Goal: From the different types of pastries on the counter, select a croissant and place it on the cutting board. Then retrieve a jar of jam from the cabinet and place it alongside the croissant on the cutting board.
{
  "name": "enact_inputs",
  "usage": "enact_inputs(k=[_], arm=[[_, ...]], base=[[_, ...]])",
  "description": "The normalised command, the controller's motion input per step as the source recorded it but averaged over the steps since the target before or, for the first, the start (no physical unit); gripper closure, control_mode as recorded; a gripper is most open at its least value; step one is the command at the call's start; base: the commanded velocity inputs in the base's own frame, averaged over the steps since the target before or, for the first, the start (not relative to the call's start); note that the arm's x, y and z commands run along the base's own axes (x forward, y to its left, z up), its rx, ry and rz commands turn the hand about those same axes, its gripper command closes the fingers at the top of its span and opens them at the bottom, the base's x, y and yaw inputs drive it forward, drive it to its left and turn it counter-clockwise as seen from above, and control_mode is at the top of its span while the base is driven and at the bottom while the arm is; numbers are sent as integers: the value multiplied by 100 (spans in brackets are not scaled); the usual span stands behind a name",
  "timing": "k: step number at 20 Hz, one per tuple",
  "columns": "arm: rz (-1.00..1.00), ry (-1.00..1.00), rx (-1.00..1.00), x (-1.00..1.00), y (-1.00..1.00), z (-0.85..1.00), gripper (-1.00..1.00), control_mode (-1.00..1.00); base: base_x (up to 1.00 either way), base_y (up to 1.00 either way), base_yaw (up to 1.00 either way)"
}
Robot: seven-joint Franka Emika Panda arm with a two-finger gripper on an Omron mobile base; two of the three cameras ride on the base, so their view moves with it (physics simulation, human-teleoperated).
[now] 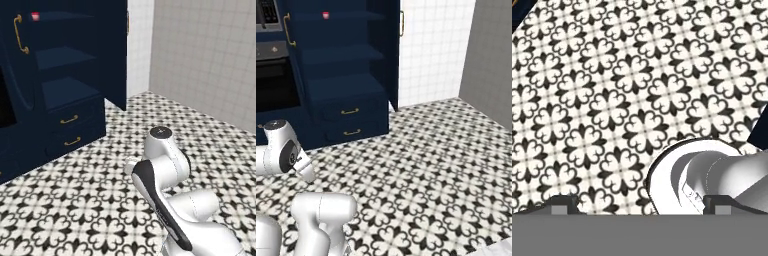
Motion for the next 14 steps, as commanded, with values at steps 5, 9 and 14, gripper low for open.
enact_inputs(k=[5, 9, 14], arm=[[0, 0, 0, 0, 0, 0, -100, 100], [0, 0, 0, 0, 0, 0, -100, 100], [0, 0, 0, 0, 0, 0, -100, 100]], base=[[100, -10, 1], [100, -26, 7], [100, -6, 18]])
